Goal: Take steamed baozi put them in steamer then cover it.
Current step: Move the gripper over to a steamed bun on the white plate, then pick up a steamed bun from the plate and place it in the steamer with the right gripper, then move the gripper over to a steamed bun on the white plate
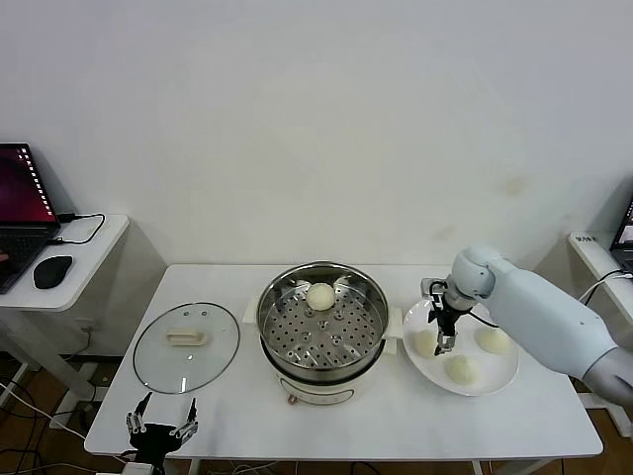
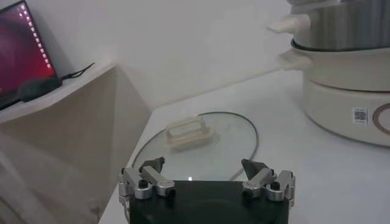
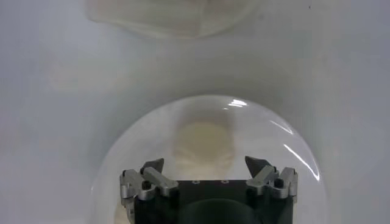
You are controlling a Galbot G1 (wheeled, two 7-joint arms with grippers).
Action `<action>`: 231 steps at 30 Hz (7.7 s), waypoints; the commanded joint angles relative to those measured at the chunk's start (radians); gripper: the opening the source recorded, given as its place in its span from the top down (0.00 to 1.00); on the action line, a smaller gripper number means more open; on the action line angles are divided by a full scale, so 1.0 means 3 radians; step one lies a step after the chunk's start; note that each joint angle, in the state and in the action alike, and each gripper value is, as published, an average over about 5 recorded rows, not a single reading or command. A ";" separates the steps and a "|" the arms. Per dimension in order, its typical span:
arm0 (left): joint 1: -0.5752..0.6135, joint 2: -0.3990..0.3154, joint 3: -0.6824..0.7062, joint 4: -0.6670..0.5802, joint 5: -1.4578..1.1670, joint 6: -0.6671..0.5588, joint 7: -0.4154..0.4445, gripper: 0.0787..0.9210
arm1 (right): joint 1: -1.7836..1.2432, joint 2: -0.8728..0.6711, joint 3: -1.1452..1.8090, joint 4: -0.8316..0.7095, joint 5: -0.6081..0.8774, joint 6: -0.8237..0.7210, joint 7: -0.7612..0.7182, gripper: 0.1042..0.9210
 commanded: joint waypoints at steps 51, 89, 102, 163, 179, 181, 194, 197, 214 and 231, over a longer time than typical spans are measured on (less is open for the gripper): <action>-0.0074 -0.0015 0.0057 -0.0005 0.0043 0.0010 -0.0023 0.12 | 0.1653 -0.0408 -0.0920 0.0626 0.1155 -0.0319 -0.0347 0.40; -0.0083 -0.0087 -0.0044 -0.0206 0.0040 0.0023 -0.0028 0.12 | 0.1731 0.1180 -0.1401 0.0525 0.1779 -0.0847 -0.0248 0.40; -0.0093 -0.0027 -0.0043 -0.0175 0.0017 0.0017 -0.0030 0.12 | 0.1441 0.1542 -0.1286 0.0136 0.1415 -0.0802 -0.0158 0.40; -0.0038 -0.0027 0.0098 -0.0139 -0.0044 -0.0001 0.0009 0.12 | 0.0912 -0.1201 -0.0516 0.1213 0.0611 -0.0169 -0.0442 0.12; -0.0027 -0.0056 0.0103 -0.0074 0.0001 0.0017 0.0009 0.12 | 0.0039 -0.0971 -0.0200 0.0887 0.0152 0.0047 -0.0361 0.12; -0.0034 -0.0060 0.0106 -0.0058 0.0003 0.0016 0.0008 0.12 | -0.0023 -0.0927 -0.0186 0.0851 0.0144 0.0032 -0.0305 0.12; -0.0069 -0.0054 0.0123 -0.0002 0.0004 0.0015 0.0004 0.12 | -0.0168 -0.0658 -0.0115 0.0647 0.0086 -0.0001 -0.0176 0.12; -0.0073 -0.0053 0.0121 0.0008 0.0002 0.0016 0.0006 0.12 | -0.0201 -0.0623 -0.0100 0.0607 0.0071 -0.0004 -0.0152 0.12; -0.0102 -0.0038 0.0123 0.0038 0.0001 0.0034 0.0026 0.12 | -0.0258 -0.0607 -0.0059 0.0493 0.0035 -0.0001 -0.0160 0.12; -0.0099 -0.0052 0.0133 0.0043 0.0010 0.0034 0.0022 0.12 | -0.0284 -0.0623 -0.0003 0.0453 0.0052 -0.0029 -0.0191 0.29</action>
